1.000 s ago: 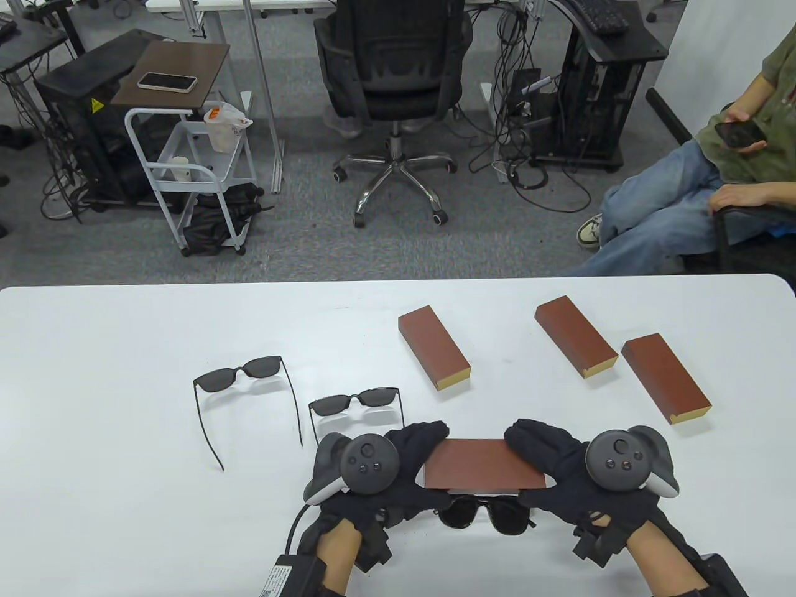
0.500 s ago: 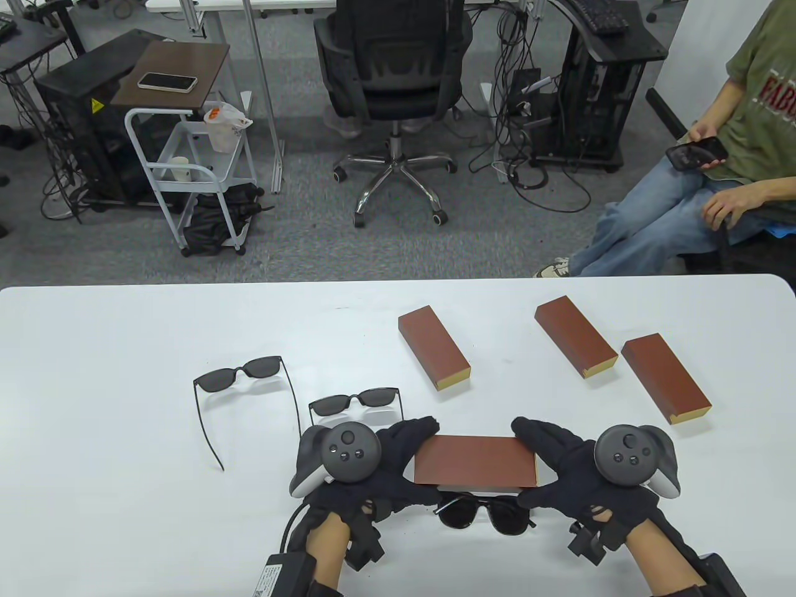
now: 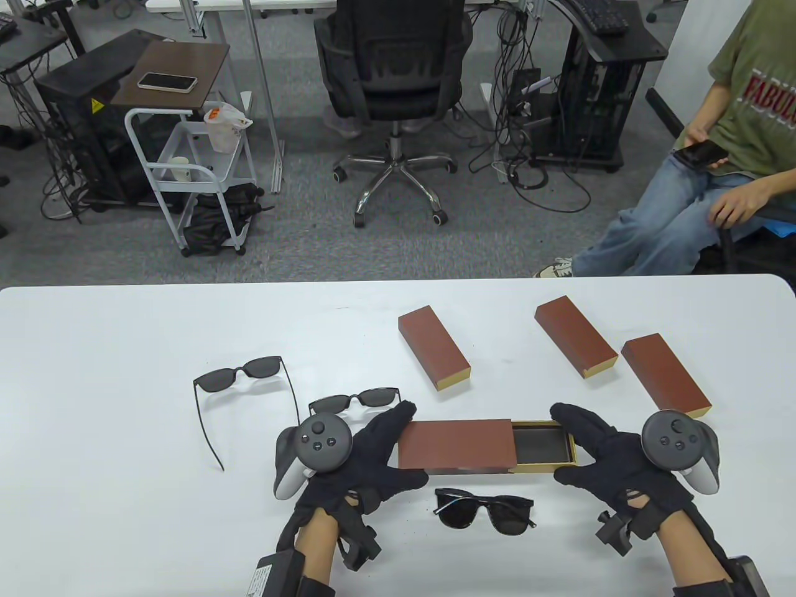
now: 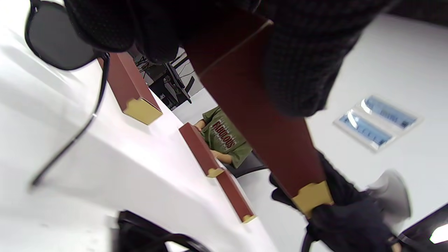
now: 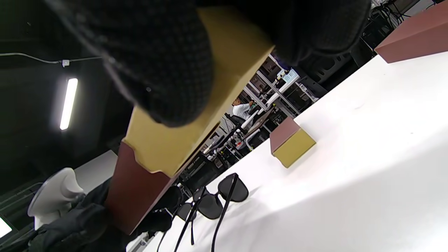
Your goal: Slide to open storage boxes and store sunglasses
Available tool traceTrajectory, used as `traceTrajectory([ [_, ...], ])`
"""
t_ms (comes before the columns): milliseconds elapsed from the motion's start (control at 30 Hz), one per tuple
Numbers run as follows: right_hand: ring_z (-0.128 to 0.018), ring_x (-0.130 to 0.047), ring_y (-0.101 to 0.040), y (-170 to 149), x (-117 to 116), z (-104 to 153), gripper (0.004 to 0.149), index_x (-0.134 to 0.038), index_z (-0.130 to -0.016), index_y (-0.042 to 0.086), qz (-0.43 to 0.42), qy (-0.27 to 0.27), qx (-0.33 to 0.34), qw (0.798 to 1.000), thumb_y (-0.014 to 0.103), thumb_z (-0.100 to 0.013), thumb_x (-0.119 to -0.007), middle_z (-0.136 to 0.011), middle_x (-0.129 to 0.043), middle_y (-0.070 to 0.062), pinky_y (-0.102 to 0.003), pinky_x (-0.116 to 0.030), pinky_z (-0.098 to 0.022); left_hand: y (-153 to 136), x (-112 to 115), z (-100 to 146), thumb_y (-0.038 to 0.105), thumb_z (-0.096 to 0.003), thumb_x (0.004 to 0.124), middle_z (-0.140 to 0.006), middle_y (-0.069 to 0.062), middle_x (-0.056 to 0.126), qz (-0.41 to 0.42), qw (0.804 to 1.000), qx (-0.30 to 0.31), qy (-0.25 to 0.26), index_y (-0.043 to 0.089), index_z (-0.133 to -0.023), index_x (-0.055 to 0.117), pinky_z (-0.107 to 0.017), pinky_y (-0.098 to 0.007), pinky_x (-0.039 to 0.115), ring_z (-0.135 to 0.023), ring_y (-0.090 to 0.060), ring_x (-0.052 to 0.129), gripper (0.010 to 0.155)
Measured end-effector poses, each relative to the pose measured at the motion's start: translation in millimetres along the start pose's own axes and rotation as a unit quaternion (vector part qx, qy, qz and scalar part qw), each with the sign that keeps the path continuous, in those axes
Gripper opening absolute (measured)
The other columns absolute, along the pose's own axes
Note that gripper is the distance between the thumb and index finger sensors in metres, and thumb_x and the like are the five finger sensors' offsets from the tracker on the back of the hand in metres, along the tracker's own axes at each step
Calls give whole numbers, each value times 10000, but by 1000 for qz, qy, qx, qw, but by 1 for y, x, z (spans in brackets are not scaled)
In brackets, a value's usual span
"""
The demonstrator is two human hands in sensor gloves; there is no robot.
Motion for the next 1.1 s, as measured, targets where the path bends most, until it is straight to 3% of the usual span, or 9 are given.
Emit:
traceTrajectory([
  [133,-881,-704,-438,0,1,0,808,-566,-964,253,-22,-12,5,1000,287,-283,-1001,-1049,-579,-113,-516,-689,-650,-11,4,3,561,-495,845,-1209,-159,480,142,985,-71,62,258,-1179,307,-648,-596,703,-1008,-392,721,921],
  [267,-879,-709,-436,3,-1,0,807,-565,-964,251,-30,-25,12,999,297,-285,-998,-1048,-579,-116,-511,-693,-648,-22,13,5,611,-549,732,-1179,-201,503,266,956,-122,19,205,-1168,172,-630,-571,723,-956,-392,771,928],
  [433,-886,-701,-428,5,-10,-3,812,-554,-968,257,-34,-13,17,999,305,-288,-995,-1048,-574,-114,-507,-687,-653,-29,23,1,547,-605,645,-1106,-139,653,393,912,-106,-45,202,-1172,165,-593,-522,753,-852,-324,858,819],
  [567,-893,-692,-405,4,-15,-4,907,-433,-991,241,-29,-22,17,999,346,-286,-994,-1044,-540,-134,-500,-677,-657,-28,16,2,547,-612,585,-1050,-138,691,359,928,-95,-4,206,-1182,206,-561,-496,768,-799,-317,870,765],
  [667,-907,-624,-446,-2,-21,-3,965,-367,-996,205,10,-25,-29,999,397,-283,-989,-1052,-469,-168,-534,-627,-667,-28,9,7,561,-608,553,-1013,-138,713,342,933,-103,51,205,-1185,238,-528,-478,780,-748,-301,882,747],
  [733,-902,-612,-472,-9,-30,-2,931,-400,-996,188,73,-7,-72,995,466,-300,-952,-1049,-480,-184,-553,-616,-662,-31,5,10,568,-610,542,-1000,-135,723,346,929,-101,80,203,-1186,254,-517,-472,783,-730,-295,888,740],
  [800,-884,-625,-493,-11,-45,-3,816,-532,-976,190,129,36,-95,986,455,-318,-936,-1036,-524,-198,-573,-618,-646,-35,0,13,581,-612,526,-986,-133,736,354,924,-102,105,203,-1186,270,-507,-464,787,-714,-285,895,733],
  [933,-828,-746,-456,2,-80,-9,593,-761,-866,255,216,69,-40,973,452,-327,-912,-967,-723,-149,-561,-689,-599,-40,-6,20,614,-612,529,-924,-112,806,358,911,-118,165,199,-1178,362,-449,-441,815,-637,-261,937,722],
  [1100,-691,-897,-381,29,-119,-15,497,-860,-765,261,323,74,43,943,456,-311,-916,-827,-899,-92,-512,-779,-521,-45,-11,26,628,-613,537,-889,-108,841,354,903,-134,203,198,-1172,409,-417,-429,827,-595,-250,957,716],
])
Point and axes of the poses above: the tracker on the back of each hand, its own y axis roughly to the thumb side, its own z axis roughly from the fingertips to the wrist, x = y × z, the point moved 1 cm from there along -z, roughly from the wrist to the fingertips
